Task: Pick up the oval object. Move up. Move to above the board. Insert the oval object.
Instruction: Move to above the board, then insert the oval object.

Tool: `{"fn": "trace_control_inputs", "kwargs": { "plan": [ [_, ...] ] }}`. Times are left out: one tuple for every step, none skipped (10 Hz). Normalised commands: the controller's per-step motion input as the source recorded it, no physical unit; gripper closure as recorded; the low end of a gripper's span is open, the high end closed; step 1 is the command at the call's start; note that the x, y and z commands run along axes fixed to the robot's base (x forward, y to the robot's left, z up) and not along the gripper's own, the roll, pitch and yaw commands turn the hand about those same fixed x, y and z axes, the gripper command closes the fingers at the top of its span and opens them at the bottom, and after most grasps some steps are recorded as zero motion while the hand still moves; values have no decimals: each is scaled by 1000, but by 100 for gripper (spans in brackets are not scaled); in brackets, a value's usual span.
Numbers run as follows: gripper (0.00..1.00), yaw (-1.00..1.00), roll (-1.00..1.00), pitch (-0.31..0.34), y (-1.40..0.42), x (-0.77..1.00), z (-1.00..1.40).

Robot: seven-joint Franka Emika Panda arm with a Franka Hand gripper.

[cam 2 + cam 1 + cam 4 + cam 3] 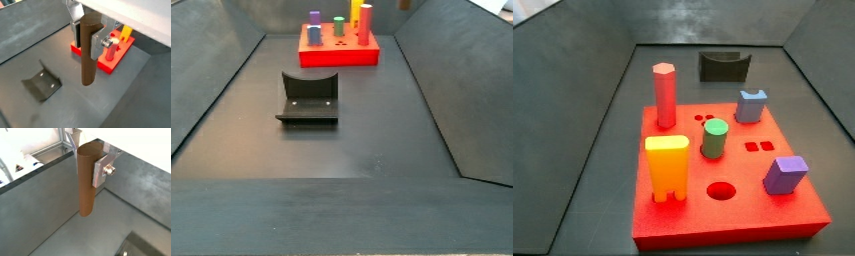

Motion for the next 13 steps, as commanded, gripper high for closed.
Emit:
{"fn": "trace_control_inputs", "kwargs": {
  "plan": [
    [100, 3, -2, 128, -1000, 269, 16],
    [100, 6, -5, 127, -1000, 282, 20],
    [100, 5, 1, 127, -1000, 288, 22],
    [100, 5, -9, 130, -1000, 300, 27],
    [100, 6, 5, 128, -1000, 307, 33],
    [100, 8, 7, 134, -1000, 323, 36],
    [100, 10, -1, 141, -1000, 340, 40],
    [100, 12, 7, 146, -945, 350, 50],
    [100, 13, 13, 141, -697, 272, 42],
    [100, 9, 27, 125, -364, 177, 28],
    [100, 5, 31, 108, -254, 137, 26],
    [100, 0, -11, 0, 14, 0, 0],
    [100, -326, 0, -107, -137, 0, -117]
  ]
}}
